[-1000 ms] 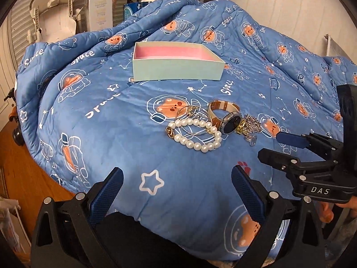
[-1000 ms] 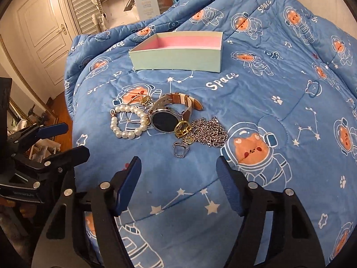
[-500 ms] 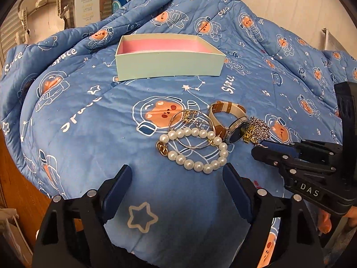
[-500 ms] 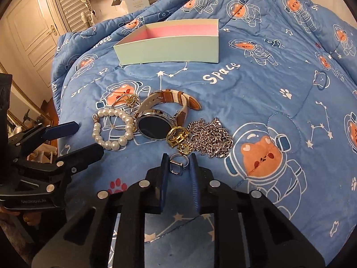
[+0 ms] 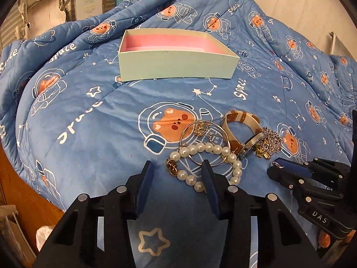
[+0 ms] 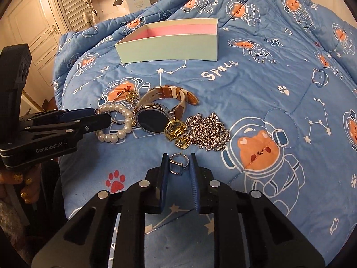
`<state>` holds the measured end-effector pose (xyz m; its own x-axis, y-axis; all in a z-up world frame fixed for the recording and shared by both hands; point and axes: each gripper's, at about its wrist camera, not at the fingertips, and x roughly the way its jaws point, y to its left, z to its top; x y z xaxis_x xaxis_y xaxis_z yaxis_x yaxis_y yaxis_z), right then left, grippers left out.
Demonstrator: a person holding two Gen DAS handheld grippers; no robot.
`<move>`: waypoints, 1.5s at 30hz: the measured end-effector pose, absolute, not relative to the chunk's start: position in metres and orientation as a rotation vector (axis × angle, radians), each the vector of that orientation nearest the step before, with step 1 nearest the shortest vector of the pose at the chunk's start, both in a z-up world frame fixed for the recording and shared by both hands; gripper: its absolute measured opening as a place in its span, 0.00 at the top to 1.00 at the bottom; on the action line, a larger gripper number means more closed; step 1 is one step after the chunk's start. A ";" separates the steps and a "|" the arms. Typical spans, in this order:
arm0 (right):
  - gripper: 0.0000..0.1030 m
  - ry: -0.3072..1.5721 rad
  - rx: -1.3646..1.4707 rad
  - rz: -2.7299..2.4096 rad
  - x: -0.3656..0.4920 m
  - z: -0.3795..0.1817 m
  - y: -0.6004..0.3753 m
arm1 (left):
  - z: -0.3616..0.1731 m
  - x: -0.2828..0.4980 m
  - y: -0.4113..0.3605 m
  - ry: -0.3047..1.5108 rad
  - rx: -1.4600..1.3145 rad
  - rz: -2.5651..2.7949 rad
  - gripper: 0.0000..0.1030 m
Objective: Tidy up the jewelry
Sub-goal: 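Grasp the pearl bracelet with the left gripper and lift it, then carry the pearl bracelet into the pink box and open the left gripper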
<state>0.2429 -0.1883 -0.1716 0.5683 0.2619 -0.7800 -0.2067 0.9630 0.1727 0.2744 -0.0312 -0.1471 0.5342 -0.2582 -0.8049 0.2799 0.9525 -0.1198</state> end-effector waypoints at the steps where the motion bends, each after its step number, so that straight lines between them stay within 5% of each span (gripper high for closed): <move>1: 0.82 0.927 0.064 0.275 0.243 -0.172 -0.188 | -0.148 0.275 -0.031 0.960 0.025 -0.323 0.63; 9: 0.82 0.926 0.057 0.275 0.242 -0.171 -0.187 | -0.147 0.271 -0.033 0.965 -0.019 -0.340 0.91; 45: 0.82 0.787 -0.027 0.508 0.278 -0.079 -0.175 | -0.050 0.280 -0.033 0.788 -0.007 -0.444 0.91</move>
<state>0.2776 -0.1750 -0.0785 0.5925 0.4266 -0.6833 -0.4464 0.8800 0.1623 0.2802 -0.0334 -0.0505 0.6179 -0.3885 -0.6836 0.3835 0.9079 -0.1694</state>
